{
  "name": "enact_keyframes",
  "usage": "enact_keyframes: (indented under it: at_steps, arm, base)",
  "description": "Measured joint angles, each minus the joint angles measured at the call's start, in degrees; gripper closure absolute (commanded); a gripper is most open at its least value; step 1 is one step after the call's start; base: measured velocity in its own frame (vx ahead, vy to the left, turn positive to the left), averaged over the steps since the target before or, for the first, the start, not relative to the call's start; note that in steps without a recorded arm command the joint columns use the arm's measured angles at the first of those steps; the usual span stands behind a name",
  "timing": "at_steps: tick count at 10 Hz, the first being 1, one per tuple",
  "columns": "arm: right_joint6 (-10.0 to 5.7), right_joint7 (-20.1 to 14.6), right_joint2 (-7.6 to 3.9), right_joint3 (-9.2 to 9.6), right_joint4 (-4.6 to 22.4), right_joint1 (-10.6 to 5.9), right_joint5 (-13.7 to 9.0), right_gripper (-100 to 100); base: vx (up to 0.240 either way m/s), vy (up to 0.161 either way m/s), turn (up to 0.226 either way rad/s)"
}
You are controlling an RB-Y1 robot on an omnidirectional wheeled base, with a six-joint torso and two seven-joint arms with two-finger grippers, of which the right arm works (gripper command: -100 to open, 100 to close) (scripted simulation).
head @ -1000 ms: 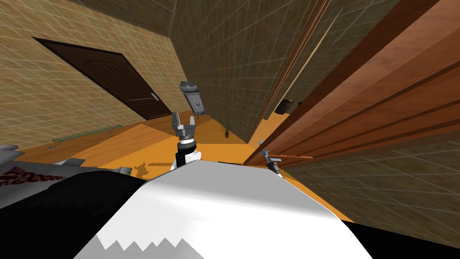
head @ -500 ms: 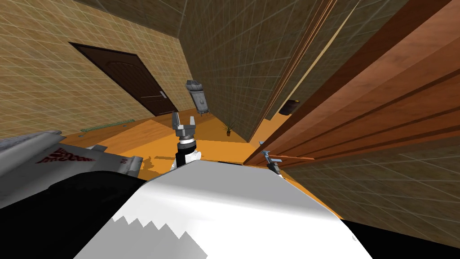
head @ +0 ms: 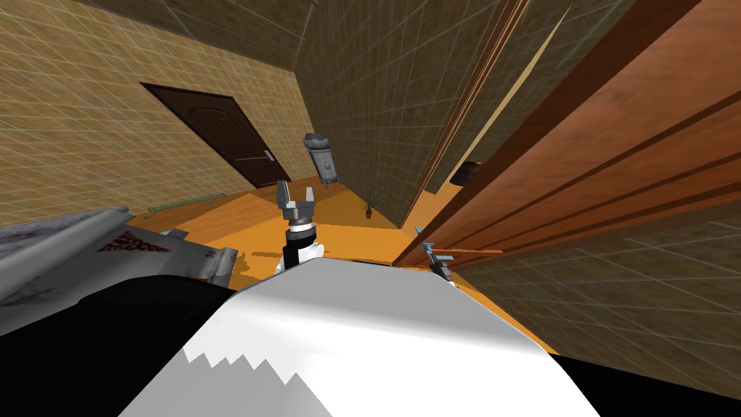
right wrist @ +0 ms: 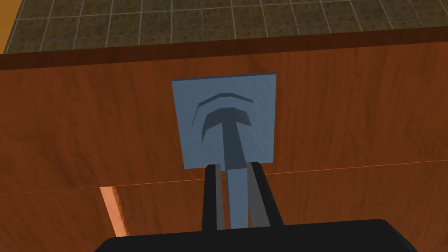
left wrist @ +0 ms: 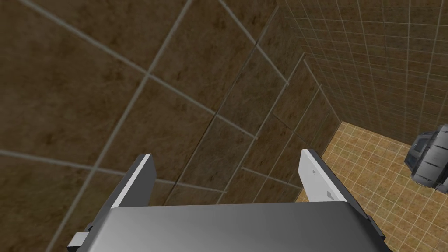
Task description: Pull the door open
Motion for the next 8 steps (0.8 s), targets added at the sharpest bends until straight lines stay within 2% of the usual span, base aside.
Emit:
enact_keyframes:
  at_steps: [1,2,4,5,6,8]
  arm:
    - [-0.53,0.4,-0.22,0.91,1.9,-1.4,-0.8,100]
    - [-0.51,0.7,-0.29,1.4,2.1,-1.84,-1.3,100]
    - [1.17,0.6,-0.16,2.08,-0.6,-0.93,-1.8,100]
    - [1.15,1.0,-0.3,3.07,0.8,-2.18,-2.8,100]
    - [2.07,1.1,-0.29,3.59,-0.8,-1.58,-3.2,100]
    - [3.65,1.6,-0.39,5.85,-1.7,-2.2,-5.2,100]
  base:
    - [-0.139,-0.039,0.091]
    - [-0.083,-0.026,0.008]
    - [-0.144,-0.04,0.064]
    - [-0.145,-0.051,0.064]
    - [-0.176,-0.084,0.108]
    - [-0.22,-0.079,0.126]
